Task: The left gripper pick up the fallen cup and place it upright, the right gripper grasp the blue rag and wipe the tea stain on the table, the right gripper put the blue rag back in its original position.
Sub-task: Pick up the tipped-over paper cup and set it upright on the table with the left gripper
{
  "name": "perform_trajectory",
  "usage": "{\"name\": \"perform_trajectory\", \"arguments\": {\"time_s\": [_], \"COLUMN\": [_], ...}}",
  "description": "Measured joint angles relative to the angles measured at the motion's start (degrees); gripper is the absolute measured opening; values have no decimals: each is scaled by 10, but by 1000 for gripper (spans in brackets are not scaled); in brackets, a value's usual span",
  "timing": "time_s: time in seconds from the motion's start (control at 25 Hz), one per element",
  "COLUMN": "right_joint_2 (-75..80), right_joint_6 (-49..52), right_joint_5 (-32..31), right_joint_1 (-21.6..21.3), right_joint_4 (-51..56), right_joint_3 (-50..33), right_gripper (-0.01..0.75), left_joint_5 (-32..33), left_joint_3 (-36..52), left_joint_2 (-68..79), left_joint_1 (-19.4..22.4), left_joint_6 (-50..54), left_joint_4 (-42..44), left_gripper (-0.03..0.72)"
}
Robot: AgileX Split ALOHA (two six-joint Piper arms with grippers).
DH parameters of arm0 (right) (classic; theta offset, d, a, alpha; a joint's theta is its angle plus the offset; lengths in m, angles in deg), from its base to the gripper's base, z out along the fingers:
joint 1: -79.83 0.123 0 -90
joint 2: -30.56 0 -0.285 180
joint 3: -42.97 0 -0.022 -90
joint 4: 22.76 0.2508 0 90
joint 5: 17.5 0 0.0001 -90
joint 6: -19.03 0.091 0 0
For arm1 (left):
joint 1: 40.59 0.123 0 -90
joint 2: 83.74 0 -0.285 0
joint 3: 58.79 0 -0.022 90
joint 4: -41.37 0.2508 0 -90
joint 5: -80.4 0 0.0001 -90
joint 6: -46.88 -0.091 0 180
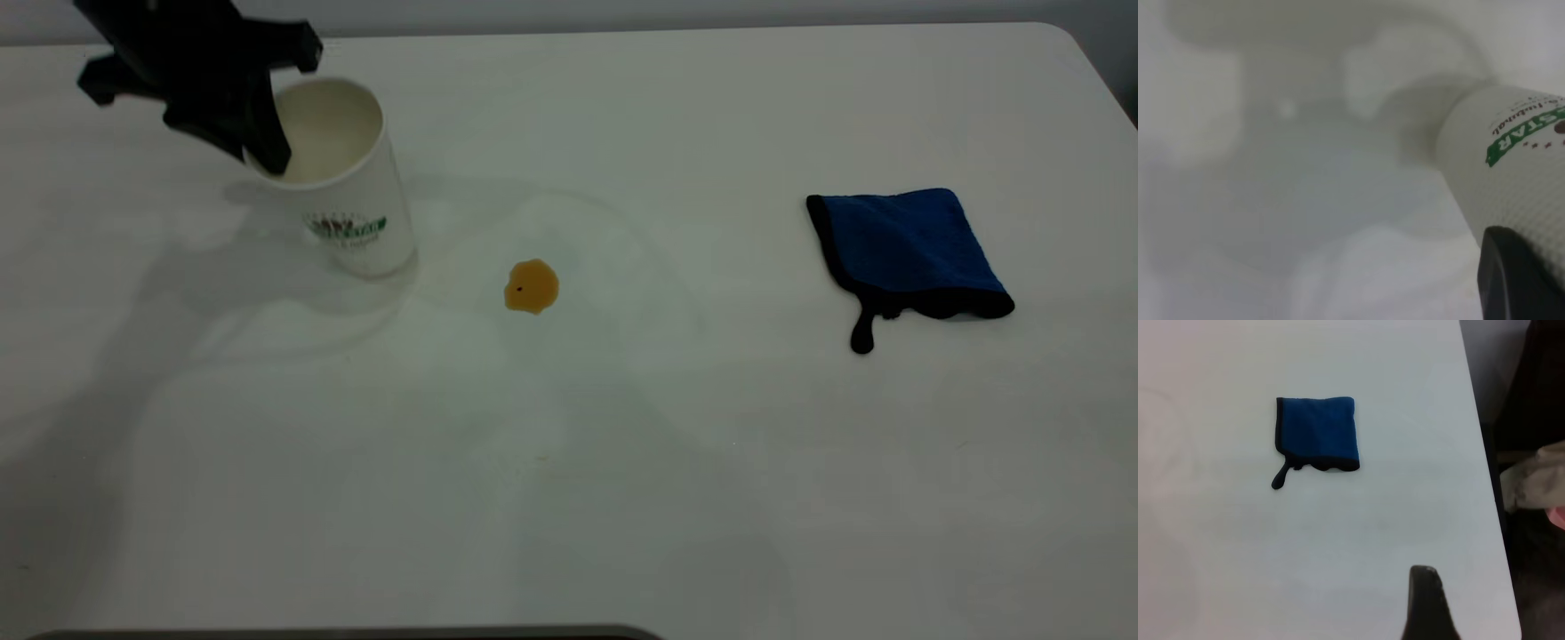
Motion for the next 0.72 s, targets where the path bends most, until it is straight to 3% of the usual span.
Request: {"name": "perform_trajectory", "arguments": {"time_s": [0.32,0.44,0.72], "right_joint_2": [0,0,0], "right_joint_6": [0,0,0], "right_joint_5": [0,0,0], "right_joint_1": [0,0,0], "right_joint_4": [0,0,0], "right_joint_3": [0,0,0], "right_gripper": [530,530,530], "left_joint_5": [-16,-19,-2], "left_joint_3": [0,0,0], "left_joint_2": [13,13,-11], "left_joint_1": [2,2,2], "left_joint_6": [-1,-1,-1], "left_joint_4": [-6,-6,-5], "left_gripper": [45,138,451]}}
